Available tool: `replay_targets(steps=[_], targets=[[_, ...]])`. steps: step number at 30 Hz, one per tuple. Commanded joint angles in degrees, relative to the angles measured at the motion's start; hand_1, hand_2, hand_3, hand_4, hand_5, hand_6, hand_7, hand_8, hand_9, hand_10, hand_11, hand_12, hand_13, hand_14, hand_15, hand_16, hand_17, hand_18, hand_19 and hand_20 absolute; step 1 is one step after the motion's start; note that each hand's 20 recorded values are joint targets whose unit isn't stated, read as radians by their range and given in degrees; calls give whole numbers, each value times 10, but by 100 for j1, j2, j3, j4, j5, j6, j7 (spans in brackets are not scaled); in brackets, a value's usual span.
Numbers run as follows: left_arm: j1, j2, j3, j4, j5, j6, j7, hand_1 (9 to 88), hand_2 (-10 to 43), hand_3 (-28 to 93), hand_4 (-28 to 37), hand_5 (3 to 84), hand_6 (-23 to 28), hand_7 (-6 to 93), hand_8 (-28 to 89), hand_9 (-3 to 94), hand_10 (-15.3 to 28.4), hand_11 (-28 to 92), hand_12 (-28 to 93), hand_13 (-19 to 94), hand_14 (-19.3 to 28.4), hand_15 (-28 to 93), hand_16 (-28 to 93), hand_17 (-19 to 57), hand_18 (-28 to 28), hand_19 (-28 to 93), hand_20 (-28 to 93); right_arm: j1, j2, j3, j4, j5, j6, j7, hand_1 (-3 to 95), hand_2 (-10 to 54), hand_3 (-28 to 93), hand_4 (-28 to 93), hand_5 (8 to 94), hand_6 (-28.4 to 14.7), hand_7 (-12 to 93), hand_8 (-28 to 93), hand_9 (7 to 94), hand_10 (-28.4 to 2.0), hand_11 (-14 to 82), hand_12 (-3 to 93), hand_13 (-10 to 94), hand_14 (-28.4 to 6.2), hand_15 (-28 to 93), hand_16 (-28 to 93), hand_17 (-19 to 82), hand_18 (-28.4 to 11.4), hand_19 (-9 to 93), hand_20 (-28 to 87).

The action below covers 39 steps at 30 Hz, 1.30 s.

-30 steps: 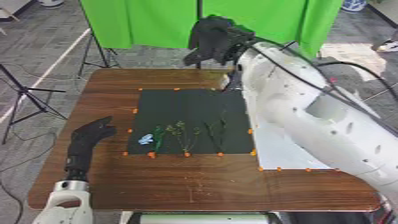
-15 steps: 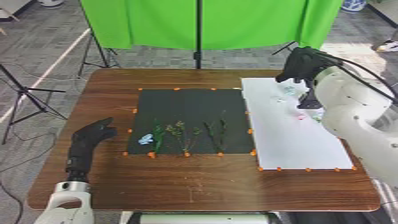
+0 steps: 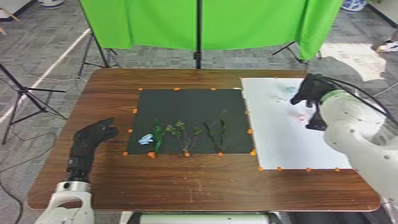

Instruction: Arrange flowers

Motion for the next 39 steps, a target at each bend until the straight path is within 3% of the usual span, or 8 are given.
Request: replay_targets(steps=[1,5,12,20,25,28,31,39], targets=[[-24,-35,145,201,5,393,808,343,-35,613,-144,530,63,136,-56,538,152,244,131,440,196,264,-32,142,185,349,237,-382,-91,186,205,124,15,196,383,-95,622,-158,632,24,156,-90,842,-123,169,218,937,-9,604,323,646,-162,932,633],[-49,-25,211,229,-20,664,1019,379,-73,601,-118,522,55,155,-63,515,142,241,129,416,176,240,-24,152,175,336,240,-423,-187,198,320,163,38,158,385,-95,623,-157,628,23,157,-90,840,-123,168,217,937,-9,603,323,646,-162,932,633],[-35,-94,170,221,89,334,850,381,-81,598,-108,519,48,169,-70,516,139,244,129,420,179,242,-15,149,165,303,245,-527,-339,232,429,225,154,118,386,-95,629,-155,610,20,156,-90,834,-122,168,216,937,-8,602,324,647,-159,932,631],[-69,-135,150,243,102,190,764,369,-65,599,-118,525,50,168,-71,527,142,244,128,430,186,252,-17,147,167,294,251,-912,-418,331,518,-9,417,142,422,-95,636,-162,589,28,165,-91,825,-126,165,213,937,-6,602,324,646,-155,932,626],[-59,-147,137,232,85,208,740,365,-64,602,-119,527,51,166,-70,528,142,245,129,432,187,256,-19,146,166,292,252,-1145,-407,257,569,-283,1097,144,522,-95,596,-187,622,23,184,-95,839,-109,121,282,937,-2,608,316,651,-150,932,618],[-43,-159,122,224,94,209,737,364,-63,602,-119,527,51,164,-70,528,142,244,130,432,188,257,-20,146,167,293,253,-1245,-365,165,539,-212,1712,132,624,-95,514,-159,699,-3,217,68,883,-88,58,349,937,2,622,302,658,-144,932,613],[-40,-158,117,222,71,235,734,364,-62,603,-121,527,51,163,-69,529,142,244,129,434,189,257,-21,146,168,293,253,-1258,-335,88,455,-236,2076,145,659,-95,514,-156,754,-3,237,95,909,-81,62,370,937,5,634,301,661,-142,932,619],[83,-134,33,166,-47,301,737,360,-58,602,-121,529,52,163,-69,533,143,245,130,437,191,261,-22,146,168,294,253,-390,-445,32,-688,-500,2541,-143,676,-95,525,-159,785,-3,251,83,926,-86,71,390,937,7,647,304,664,-141,932,632]])
